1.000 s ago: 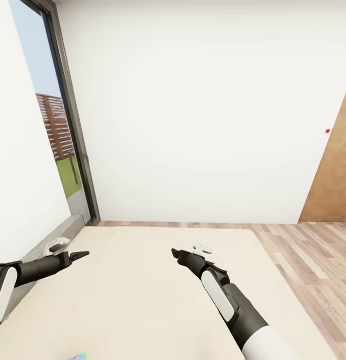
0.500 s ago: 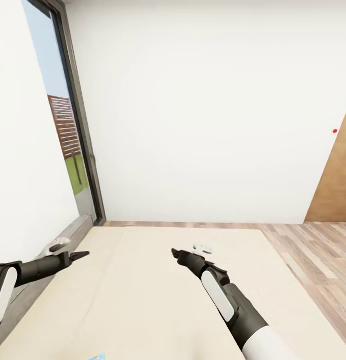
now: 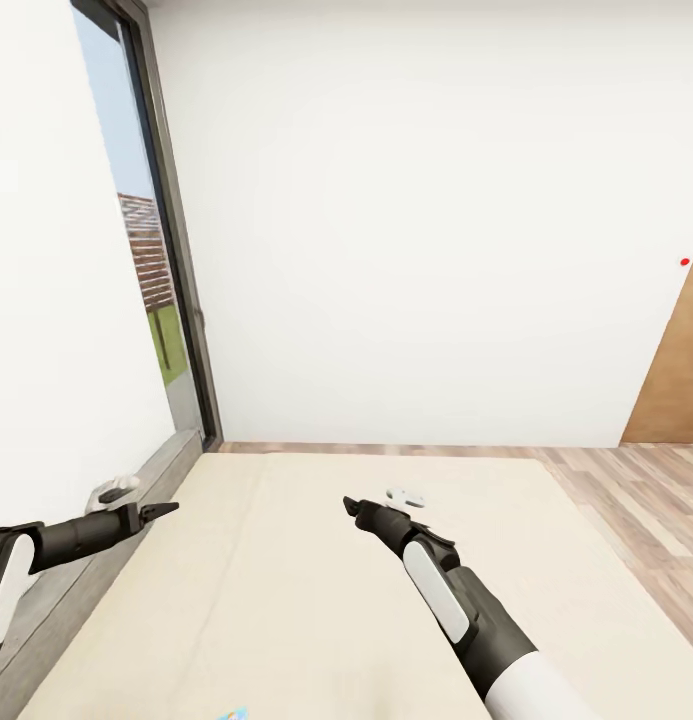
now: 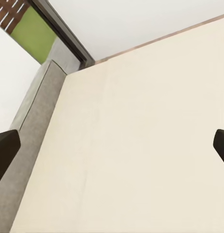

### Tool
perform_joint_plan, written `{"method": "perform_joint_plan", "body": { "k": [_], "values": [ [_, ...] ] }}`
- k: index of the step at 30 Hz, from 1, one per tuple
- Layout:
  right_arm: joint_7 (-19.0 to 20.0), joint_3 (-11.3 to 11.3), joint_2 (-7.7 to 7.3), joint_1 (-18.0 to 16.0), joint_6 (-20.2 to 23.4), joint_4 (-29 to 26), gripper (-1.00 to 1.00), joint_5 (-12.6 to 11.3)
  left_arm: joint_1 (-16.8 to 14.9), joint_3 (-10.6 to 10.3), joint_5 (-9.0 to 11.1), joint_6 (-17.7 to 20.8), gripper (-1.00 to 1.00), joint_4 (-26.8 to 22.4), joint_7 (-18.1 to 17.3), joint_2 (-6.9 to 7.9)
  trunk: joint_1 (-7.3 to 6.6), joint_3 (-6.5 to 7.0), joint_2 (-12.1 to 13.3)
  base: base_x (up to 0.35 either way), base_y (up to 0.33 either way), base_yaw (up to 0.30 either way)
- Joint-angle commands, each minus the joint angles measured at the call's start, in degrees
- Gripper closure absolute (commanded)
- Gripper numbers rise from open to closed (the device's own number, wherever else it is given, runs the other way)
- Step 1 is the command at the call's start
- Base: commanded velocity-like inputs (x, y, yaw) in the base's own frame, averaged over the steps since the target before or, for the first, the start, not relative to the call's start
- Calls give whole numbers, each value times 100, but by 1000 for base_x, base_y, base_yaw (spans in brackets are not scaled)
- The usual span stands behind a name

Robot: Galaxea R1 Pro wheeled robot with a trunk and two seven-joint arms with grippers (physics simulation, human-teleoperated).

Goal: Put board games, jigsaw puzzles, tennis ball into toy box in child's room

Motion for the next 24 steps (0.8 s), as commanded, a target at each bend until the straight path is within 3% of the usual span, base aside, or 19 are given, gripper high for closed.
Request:
{"method": "perform_joint_plan", "body": {
  "k": [1, 24],
  "values": [
    [-53, 11, -1, -3, 10, -8, -100, -60, -2, 6, 4, 29, -100, 3, -18, 0, 3, -3, -5, 0, 205, 0],
    [-54, 11, -1, -3, 4, -8, -100, -60, -2, 6, -2, 29, -100, 3, -18, 0, 3, -3, -5, 0, 105, 0]
  ]
}}
